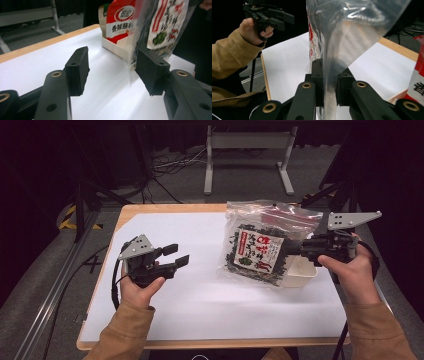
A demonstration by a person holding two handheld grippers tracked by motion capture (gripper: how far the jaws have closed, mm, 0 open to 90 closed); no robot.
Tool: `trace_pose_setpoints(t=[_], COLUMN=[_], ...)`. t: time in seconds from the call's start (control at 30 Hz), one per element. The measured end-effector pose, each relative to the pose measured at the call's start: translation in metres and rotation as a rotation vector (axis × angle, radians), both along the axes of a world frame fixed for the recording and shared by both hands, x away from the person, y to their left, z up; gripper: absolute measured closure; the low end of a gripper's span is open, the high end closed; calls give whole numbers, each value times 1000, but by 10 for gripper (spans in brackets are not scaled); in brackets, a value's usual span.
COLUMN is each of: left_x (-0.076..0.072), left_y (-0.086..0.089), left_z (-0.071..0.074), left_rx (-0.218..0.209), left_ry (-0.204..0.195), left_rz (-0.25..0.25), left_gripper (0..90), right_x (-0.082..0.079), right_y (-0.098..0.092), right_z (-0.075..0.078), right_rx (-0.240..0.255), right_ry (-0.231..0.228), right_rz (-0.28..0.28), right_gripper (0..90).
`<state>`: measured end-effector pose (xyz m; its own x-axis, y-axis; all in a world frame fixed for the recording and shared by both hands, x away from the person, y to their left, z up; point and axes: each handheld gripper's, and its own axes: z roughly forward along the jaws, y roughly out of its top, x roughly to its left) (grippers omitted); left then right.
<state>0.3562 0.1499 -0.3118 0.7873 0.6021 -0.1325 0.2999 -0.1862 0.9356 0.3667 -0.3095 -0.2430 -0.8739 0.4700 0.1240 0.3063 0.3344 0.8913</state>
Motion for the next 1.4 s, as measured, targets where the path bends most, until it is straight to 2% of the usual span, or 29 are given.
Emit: trace_pose_setpoints(t=[0.03,0.3,0.47,0.57,0.77,0.8,1.03,1.2,1.4], left_x=[-1,-2,-2,-2,4,4,10,12,14], left_y=[3,14,22,24,28,29,33,36,35], left_z=[-3,-12,-20,-25,-33,-35,-43,-47,-50], left_rx=[2,7,9,8,50,41,51,44,52], left_ry=[11,26,22,29,23,32,42,57,49], left_rz=[6,18,22,34,33,37,56,61,66], left_gripper=[444,435,419,413,386,382,364,353,339], right_x=[0,1,1,2,3,3,4,6,9], right_y=[-1,-11,-16,-18,-23,-23,-31,-35,-41], right_z=[2,12,18,21,27,27,31,32,33], right_rx=[0,-1,-4,-5,-5,-4,2,-14,-33], right_ry=[-2,-6,-15,-17,-20,-19,-22,-30,-49], right_rz=[-4,-41,-61,-69,-83,-85,-110,-133,-164], right_gripper=[793,792,792,792,791,791,791,791,791])
